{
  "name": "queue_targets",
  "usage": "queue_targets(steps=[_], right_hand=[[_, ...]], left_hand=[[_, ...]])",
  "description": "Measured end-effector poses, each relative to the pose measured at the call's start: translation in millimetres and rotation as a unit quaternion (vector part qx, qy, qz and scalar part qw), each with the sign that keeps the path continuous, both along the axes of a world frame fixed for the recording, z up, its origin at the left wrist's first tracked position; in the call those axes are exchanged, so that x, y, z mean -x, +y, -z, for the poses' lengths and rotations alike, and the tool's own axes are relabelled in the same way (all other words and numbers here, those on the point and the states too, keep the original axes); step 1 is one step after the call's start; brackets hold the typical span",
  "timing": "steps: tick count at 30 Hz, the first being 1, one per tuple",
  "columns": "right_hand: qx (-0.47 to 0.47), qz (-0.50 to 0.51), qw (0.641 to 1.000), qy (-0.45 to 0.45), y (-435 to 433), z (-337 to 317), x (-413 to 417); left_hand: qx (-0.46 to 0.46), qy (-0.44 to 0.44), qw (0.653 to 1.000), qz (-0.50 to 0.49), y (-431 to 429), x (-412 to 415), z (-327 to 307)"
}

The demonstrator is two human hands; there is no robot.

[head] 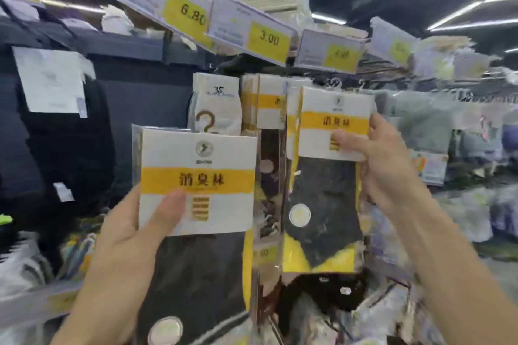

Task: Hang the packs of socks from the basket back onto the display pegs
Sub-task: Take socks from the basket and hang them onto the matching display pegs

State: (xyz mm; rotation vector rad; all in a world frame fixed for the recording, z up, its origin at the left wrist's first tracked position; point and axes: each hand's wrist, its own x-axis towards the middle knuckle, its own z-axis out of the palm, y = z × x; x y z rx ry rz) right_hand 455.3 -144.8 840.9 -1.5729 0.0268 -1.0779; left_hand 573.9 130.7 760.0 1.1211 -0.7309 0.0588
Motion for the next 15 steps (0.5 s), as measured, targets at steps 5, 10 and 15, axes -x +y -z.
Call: queue_targets(steps=[5, 10, 15], right_hand=[[0.051, -0.009, 0.998, 0.024, -39.7, -33.2, -34.4], [0.124, 0.02, 0.992, 0.009, -56.5, -37.7, -70.1], [0.182, 0.04, 0.982, -0.008, -64.8, -34.3, -98.0]], left_hand=[[-0.012, -0.016, 0.999, 0.05, -24.0, 22.9, -4.7], [-0.032, -0.02, 0.997, 0.074, -50.5, 38.7, -9.5], [-0.046, -0.012, 0.996, 0.077, -67.9, 37.8, -17.9]])
